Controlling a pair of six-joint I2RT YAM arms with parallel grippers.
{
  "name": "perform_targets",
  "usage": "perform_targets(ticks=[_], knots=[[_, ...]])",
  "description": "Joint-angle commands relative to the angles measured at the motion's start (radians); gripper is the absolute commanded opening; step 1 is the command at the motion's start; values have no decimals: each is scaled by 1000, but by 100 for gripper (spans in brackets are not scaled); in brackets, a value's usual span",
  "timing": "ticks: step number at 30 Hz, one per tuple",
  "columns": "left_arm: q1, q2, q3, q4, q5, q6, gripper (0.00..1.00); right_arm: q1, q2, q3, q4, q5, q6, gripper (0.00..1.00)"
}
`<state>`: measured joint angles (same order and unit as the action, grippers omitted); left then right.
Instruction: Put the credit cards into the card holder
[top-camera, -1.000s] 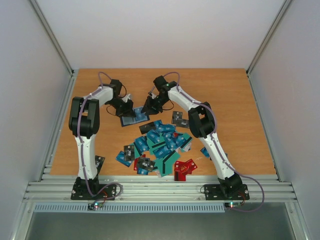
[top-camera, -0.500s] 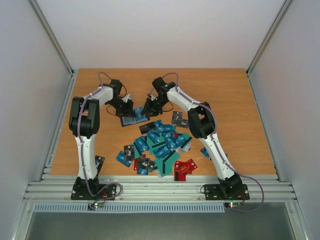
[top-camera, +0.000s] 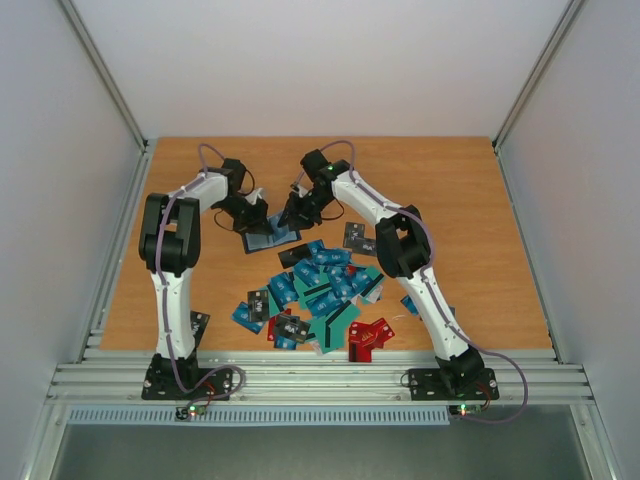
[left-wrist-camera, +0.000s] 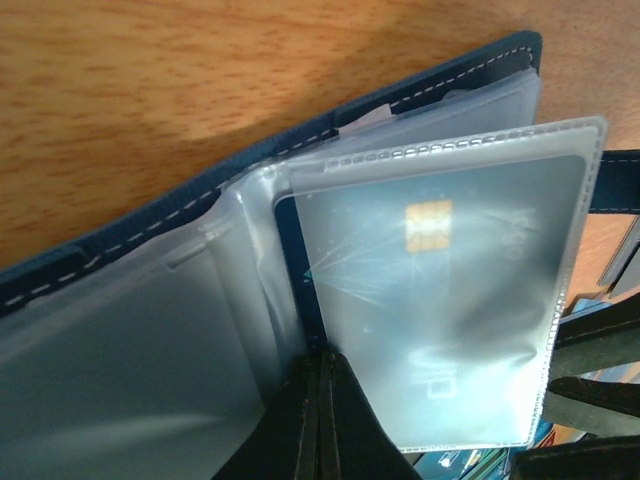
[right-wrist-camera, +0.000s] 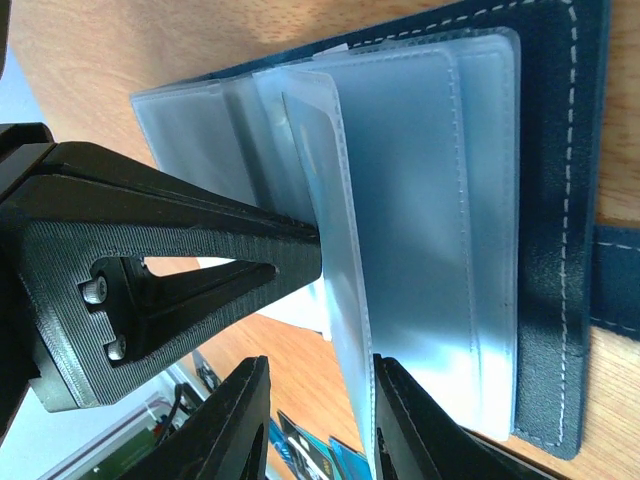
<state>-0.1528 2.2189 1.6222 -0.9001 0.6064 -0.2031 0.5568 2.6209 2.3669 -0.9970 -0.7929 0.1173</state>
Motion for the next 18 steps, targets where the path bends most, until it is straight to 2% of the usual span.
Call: perform_targets(ticks=[1, 8, 18], knots=[[-15, -13, -2, -4, 2, -24, 0, 20, 3, 43, -13, -8, -1, 29], [18, -137, -36, 21, 2, -76, 2, 28, 29, 92, -33, -8, 2, 29], [122, -368, -216, 72, -2, -124, 3, 70, 76, 168, -18, -15, 43, 29]])
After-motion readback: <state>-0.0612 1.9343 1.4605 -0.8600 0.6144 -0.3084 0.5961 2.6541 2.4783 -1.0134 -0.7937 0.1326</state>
